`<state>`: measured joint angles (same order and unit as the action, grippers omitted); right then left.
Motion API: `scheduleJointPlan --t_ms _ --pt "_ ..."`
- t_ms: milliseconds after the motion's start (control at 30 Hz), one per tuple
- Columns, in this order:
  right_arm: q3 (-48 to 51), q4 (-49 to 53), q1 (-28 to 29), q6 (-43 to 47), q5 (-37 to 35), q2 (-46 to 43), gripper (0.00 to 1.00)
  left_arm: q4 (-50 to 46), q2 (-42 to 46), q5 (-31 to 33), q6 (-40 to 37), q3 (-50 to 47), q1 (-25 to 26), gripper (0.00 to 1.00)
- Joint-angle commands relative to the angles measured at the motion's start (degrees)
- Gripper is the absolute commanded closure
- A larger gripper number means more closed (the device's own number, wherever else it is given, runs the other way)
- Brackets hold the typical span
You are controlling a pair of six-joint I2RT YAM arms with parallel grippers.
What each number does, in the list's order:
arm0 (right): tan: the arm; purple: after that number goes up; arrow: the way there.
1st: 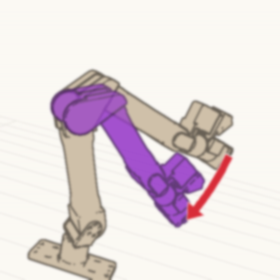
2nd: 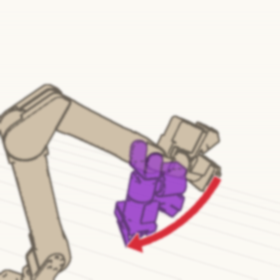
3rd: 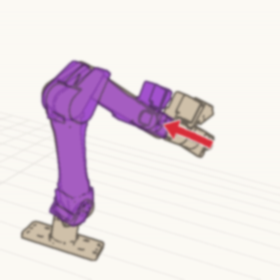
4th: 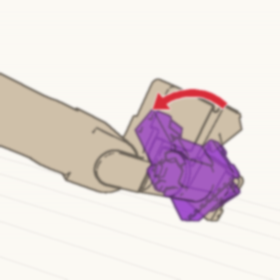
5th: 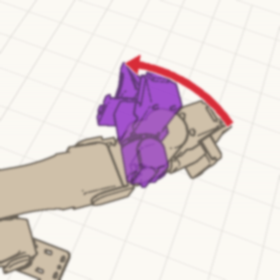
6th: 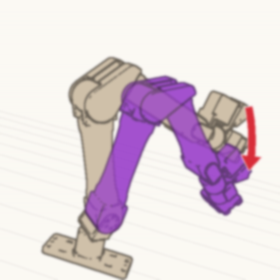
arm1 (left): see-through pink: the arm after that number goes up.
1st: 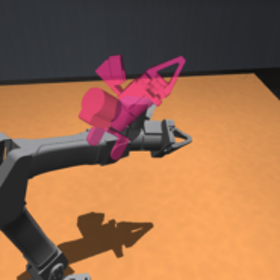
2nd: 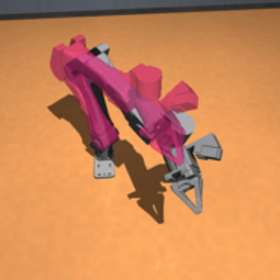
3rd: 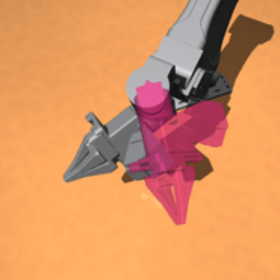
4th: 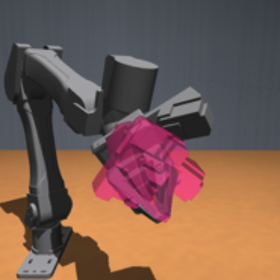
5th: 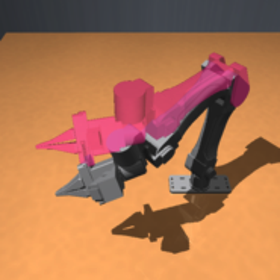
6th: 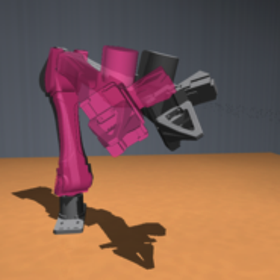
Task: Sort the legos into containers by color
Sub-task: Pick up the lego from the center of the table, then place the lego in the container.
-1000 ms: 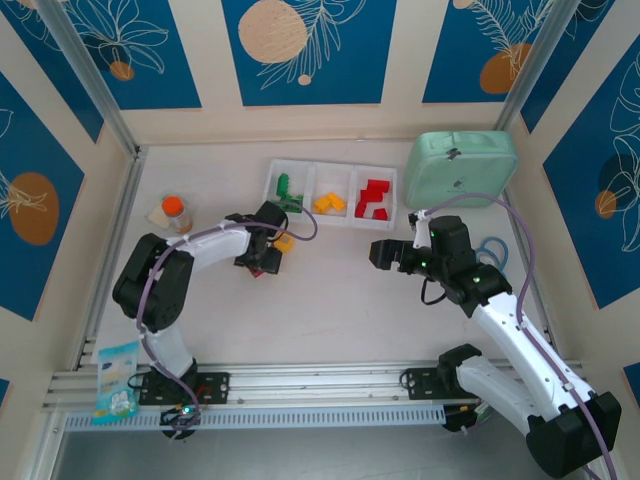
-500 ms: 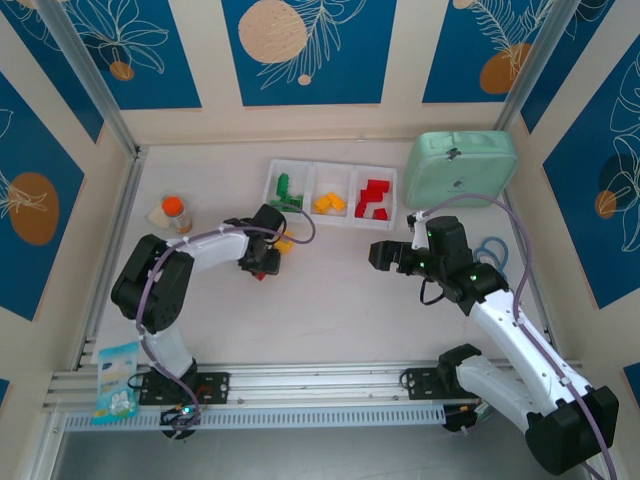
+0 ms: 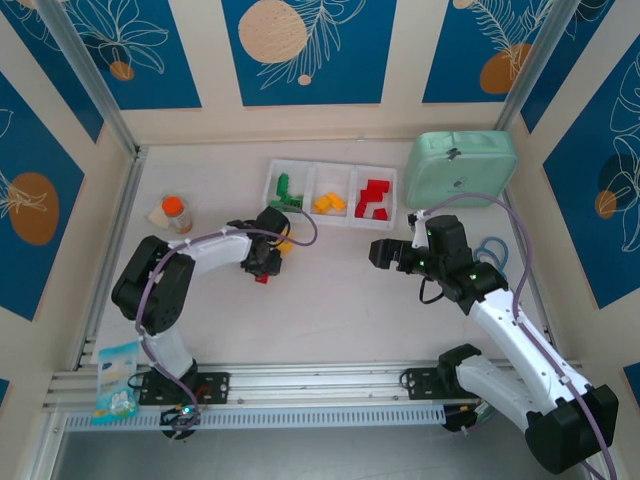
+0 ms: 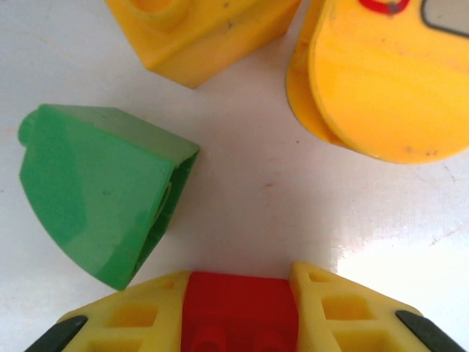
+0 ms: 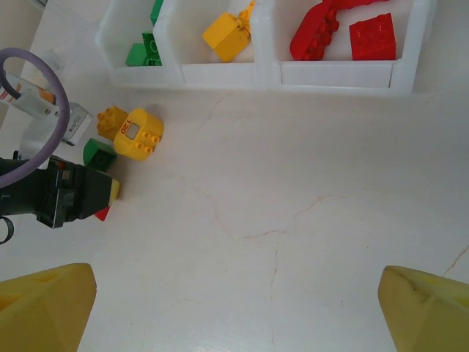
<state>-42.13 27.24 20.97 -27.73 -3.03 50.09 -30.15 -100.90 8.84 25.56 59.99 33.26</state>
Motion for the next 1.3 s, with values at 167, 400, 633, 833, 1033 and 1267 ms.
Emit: scheduleJointPlan --t_ms 167,400,633,833,1033,1267 --pt "-1.9 0.8 -0.2 -0.6 -1.6 -1.5 0.01 -3.2 4.3 -4.5 2.7 -0.2 2.0 0.92" --pt "-2.2 1.5 -0.2 -0.1 -2.2 -2.6 0.01 -4.9 9.8 -2.1 5.9 -0.8 1.9 0.97" --pt "-3.2 1.5 -0.3 0.6 -3.3 -2.8 0.01 0.0 16.8 0.5 9.7 4.0 2.0 1.0" --pt "-4.9 2.3 -0.3 0.6 -3.0 -2.9 0.01 12.1 8.3 -4.3 12.9 15.1 2.6 1.0" --pt "-5.7 5.4 -0.3 1.4 -4.4 -5.4 0.01 14.6 -11.2 -9.1 12.5 36.0 5.2 1.0" --pt "-5.6 9.4 -0.3 3.8 -4.1 -8.5 0.01 23.2 -28.7 -14.7 12.6 52.8 7.9 0.99"
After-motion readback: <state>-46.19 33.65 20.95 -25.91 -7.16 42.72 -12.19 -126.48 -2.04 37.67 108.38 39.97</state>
